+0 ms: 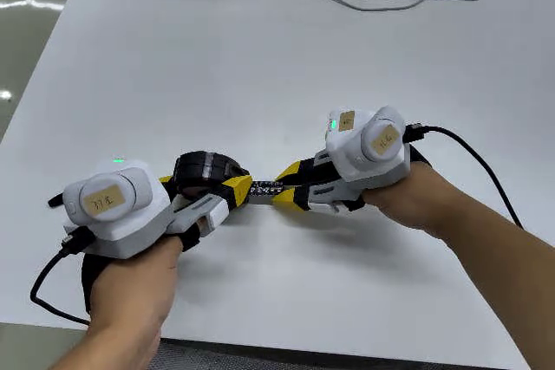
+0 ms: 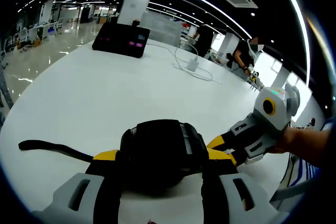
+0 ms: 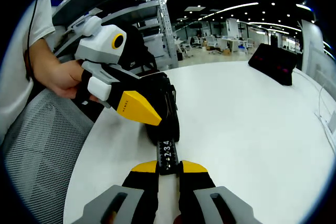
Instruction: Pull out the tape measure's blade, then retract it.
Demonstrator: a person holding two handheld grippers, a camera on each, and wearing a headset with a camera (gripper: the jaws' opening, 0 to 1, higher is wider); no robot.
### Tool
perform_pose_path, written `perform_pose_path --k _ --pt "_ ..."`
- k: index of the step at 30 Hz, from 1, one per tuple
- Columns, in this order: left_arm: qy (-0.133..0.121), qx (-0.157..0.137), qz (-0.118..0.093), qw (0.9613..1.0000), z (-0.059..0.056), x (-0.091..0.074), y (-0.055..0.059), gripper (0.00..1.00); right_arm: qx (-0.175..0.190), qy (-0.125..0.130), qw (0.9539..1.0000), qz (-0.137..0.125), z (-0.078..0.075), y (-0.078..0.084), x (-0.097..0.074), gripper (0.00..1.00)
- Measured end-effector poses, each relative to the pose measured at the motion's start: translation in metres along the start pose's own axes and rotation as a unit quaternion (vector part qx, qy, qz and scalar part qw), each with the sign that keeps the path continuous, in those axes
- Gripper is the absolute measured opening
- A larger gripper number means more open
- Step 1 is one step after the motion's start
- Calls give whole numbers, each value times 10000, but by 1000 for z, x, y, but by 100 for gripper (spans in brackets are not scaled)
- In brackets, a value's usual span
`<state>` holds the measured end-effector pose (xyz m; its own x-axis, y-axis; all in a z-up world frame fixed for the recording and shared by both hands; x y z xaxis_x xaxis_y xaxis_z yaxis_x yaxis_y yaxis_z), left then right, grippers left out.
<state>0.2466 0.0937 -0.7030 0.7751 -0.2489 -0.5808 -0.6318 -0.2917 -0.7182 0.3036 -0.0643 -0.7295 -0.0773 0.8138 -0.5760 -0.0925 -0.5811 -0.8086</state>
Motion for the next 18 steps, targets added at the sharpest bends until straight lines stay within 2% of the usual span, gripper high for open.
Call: perform_pose_path --k 18 --pt "3 -11 -4 10000 -1 -1 0 57 -16 -20 10000 -91 1 -7 12 11"
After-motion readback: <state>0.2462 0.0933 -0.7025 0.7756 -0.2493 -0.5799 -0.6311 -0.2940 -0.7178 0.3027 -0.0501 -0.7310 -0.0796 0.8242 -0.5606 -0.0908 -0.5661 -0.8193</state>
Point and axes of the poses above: the centre of the closed fingertips' face, and the gripper's own axes: x roughly forward along the fingers, z roughly to its left, y roughly out of its underside, the point moved 8 cm from there along -x, roughly backward along the fingers, and after that the axes turned 5 degrees about -x, right-handed, at the moved point
